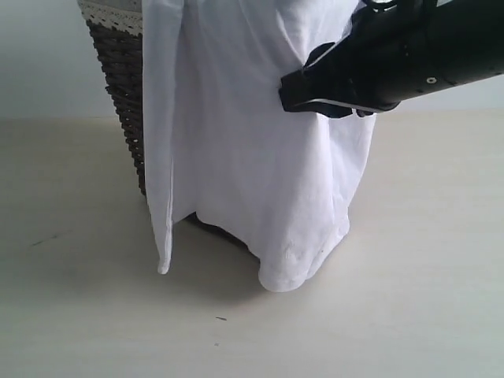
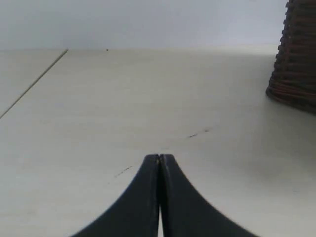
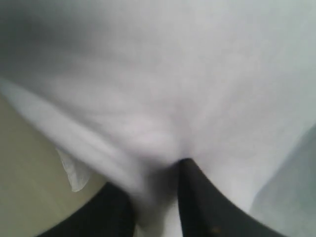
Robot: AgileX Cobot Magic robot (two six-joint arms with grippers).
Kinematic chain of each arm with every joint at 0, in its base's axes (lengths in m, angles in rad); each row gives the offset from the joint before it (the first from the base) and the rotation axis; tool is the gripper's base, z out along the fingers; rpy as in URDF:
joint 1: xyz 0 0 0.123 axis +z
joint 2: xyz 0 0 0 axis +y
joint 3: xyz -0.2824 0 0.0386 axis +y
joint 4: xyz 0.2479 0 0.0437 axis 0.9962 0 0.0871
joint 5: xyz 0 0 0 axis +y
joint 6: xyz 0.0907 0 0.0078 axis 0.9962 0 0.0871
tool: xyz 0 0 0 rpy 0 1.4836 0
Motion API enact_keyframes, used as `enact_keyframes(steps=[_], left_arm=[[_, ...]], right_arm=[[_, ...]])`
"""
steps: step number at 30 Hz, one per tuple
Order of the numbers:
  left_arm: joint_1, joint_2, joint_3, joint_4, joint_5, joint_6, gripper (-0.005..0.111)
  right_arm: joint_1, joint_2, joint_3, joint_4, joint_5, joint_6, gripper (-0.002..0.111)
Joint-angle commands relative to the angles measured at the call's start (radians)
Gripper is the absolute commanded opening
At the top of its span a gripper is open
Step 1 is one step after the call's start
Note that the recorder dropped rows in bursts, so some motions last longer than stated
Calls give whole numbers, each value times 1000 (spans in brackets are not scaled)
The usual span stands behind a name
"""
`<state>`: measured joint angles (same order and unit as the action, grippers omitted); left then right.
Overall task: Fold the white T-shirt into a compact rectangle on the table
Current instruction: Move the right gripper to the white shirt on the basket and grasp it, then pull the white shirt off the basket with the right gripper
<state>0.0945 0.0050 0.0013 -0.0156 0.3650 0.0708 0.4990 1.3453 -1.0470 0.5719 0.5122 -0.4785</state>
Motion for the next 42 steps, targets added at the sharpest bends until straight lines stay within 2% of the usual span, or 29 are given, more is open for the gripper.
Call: enact_keyframes(steps=[1,7,17,26,37,42], left_arm=[[-7,-5,-1,2,-7,1,0],[-7,-5,-1,2,-7,1,0],[-7,-5,-1,2,-7,1,0],[-7,-5,-1,2,-7,1,0],[-7,-5,-1,2,-7,1,0],[-7,-5,-1,2,-7,1,0]], right_arm=[[1,-5,-7,-5,-24,-27,0],[1,-48,-36,-102,-47,-24,0],[1,-146,-255,-194,120,43,0],[1,-148,-480,-404,151,258,0],[1,-148,-824,-436,213,310,0],[1,-148,-958,-404,296,325,0]])
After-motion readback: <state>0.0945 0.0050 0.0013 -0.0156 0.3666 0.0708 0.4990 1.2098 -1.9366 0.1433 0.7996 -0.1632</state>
